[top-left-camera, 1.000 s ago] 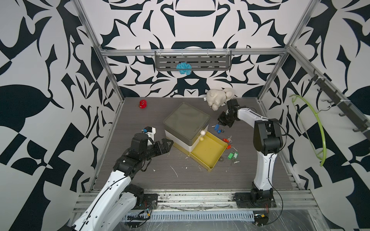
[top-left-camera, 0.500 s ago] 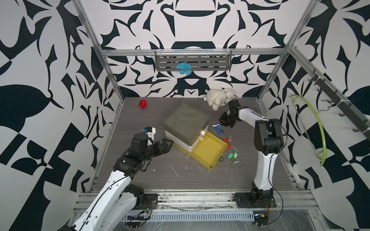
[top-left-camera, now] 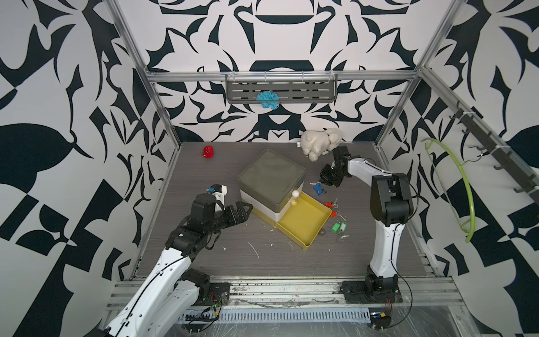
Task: Take the keys out of the drawer
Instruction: Place the key at the center of the board.
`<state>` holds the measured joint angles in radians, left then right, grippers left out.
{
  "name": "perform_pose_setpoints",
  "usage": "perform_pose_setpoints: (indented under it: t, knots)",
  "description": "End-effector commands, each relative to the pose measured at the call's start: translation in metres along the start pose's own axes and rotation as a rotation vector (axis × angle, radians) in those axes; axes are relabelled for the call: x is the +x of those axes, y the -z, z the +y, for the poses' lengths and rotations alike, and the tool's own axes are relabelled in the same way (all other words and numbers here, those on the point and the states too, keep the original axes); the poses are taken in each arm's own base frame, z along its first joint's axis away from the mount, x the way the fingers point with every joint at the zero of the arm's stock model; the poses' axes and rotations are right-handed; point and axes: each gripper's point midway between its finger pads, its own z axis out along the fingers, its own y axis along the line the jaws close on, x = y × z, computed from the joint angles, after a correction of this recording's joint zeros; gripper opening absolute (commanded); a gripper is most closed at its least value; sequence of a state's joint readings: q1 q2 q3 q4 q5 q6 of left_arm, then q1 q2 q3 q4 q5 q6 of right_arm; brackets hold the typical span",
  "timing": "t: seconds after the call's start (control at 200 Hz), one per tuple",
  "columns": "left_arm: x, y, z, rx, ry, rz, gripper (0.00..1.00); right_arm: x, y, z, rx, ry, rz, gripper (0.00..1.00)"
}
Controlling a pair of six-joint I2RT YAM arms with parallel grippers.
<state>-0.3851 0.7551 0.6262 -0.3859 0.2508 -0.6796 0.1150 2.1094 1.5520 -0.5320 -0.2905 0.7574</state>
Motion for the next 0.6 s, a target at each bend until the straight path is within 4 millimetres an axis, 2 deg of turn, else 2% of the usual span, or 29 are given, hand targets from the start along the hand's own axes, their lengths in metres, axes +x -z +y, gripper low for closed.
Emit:
perform_pose_setpoints:
  t: [0.0,0.335,0.595]
  knots:
    - [-0.011,0.005,-0.010,0.023,-0.027,-0.030,0.99,-0.001,0.010,0.002,-0.016,0.007,-0.010,0.18]
    - [-0.010,0.006,-0.010,0.025,-0.028,-0.033,0.99,0.001,0.017,0.005,-0.026,0.010,-0.016,0.22]
    - [-0.027,0.025,-0.014,-0.004,-0.094,-0.131,0.99,0.006,0.050,0.021,-0.082,0.025,-0.032,0.23]
